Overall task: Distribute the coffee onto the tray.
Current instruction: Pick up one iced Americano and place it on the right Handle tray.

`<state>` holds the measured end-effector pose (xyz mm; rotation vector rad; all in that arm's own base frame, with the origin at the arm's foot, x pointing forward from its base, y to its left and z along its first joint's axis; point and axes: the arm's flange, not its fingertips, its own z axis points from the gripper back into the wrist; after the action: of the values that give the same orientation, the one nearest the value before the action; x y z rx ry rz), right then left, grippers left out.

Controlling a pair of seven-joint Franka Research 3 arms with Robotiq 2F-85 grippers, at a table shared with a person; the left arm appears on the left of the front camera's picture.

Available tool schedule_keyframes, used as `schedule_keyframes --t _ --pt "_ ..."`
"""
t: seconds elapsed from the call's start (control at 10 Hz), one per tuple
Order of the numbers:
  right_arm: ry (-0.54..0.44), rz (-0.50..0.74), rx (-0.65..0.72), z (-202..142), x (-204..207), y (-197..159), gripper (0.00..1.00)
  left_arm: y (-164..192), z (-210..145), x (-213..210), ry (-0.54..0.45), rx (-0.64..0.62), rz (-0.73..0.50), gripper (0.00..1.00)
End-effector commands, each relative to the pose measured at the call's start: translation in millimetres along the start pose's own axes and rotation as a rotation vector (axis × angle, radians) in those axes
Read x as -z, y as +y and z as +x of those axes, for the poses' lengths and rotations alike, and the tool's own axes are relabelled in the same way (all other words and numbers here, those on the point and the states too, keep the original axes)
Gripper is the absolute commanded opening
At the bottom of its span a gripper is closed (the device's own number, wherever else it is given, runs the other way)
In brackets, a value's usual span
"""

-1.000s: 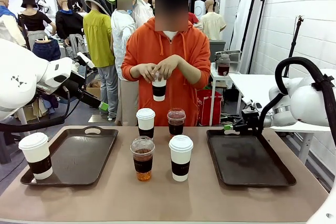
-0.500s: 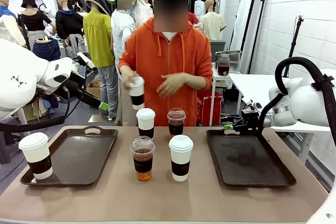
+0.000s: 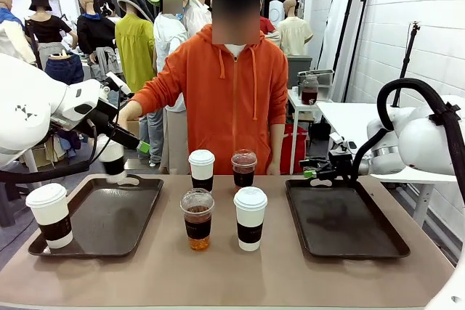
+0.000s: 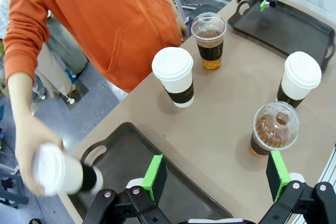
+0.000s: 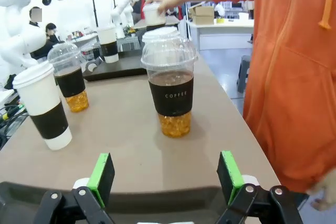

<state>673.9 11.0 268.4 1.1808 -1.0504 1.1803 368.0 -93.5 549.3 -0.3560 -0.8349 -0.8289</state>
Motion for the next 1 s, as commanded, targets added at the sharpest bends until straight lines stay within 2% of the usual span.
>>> schedule_keyframes --t 0.0,0.5,0.9 --pt "-0.02 -0.032 0.031 3.4 25.3 3.6 1.0 1.6 -2.1 0.6 -0.005 -0.005 -0.008 1.0" --pt "0.002 -0.032 0.03 0.6 80.6 -5.5 1.0 1.6 -2.1 0.6 -0.005 -0.005 -0.008 1.0" --pt "0.018 -0.044 0.015 -3.2 103.7 -10.4 1.0 1.6 -2.1 0.6 -0.005 -0.005 -0.008 1.0"
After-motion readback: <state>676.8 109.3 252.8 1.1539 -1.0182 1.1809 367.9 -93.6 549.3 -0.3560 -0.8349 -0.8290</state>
